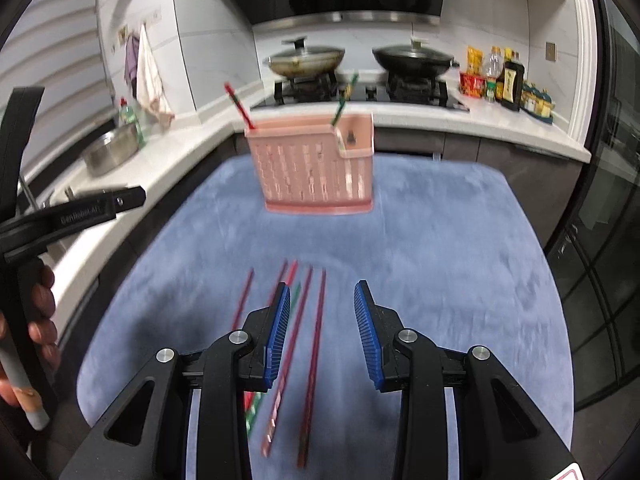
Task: Organize utensils
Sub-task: 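Move both tools back to the chopsticks and close the right tool on a dark-red chopstick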
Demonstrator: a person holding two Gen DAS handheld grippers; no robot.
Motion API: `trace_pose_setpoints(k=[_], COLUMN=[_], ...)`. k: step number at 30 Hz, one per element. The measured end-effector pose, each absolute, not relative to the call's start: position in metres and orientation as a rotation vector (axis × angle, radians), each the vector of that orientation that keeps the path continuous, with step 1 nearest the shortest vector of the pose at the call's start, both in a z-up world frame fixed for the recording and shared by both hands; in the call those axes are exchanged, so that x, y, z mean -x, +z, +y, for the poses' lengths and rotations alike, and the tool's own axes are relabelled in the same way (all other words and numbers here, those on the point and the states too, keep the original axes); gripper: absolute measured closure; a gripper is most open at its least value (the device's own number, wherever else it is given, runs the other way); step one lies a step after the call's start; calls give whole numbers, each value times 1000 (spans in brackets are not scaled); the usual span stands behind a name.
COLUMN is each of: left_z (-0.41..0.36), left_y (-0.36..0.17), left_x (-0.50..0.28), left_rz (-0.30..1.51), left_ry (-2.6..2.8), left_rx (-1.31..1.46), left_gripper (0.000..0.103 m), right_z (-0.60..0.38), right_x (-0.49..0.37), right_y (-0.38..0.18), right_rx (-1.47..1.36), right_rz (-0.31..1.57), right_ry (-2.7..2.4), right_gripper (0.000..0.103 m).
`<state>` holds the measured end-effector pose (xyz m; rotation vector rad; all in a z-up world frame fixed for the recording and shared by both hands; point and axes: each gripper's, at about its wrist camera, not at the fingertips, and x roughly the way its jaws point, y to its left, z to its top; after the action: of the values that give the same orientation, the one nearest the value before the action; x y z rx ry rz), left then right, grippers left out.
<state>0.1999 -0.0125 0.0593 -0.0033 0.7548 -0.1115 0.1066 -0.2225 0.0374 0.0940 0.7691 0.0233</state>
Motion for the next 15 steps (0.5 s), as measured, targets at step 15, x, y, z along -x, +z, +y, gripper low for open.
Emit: trace_pose_setpoints(k=[15], left_z=[-12], left_y=[-18], left_x=[-143], left_rz=[883], left_ry=[-86], left_rx=[-20], left_gripper=[50], right_z=[-206], right_x=[-65], right_y=[-49], right_rx=[-105], right_rz=[938], right_ry=[16], right_gripper=[70])
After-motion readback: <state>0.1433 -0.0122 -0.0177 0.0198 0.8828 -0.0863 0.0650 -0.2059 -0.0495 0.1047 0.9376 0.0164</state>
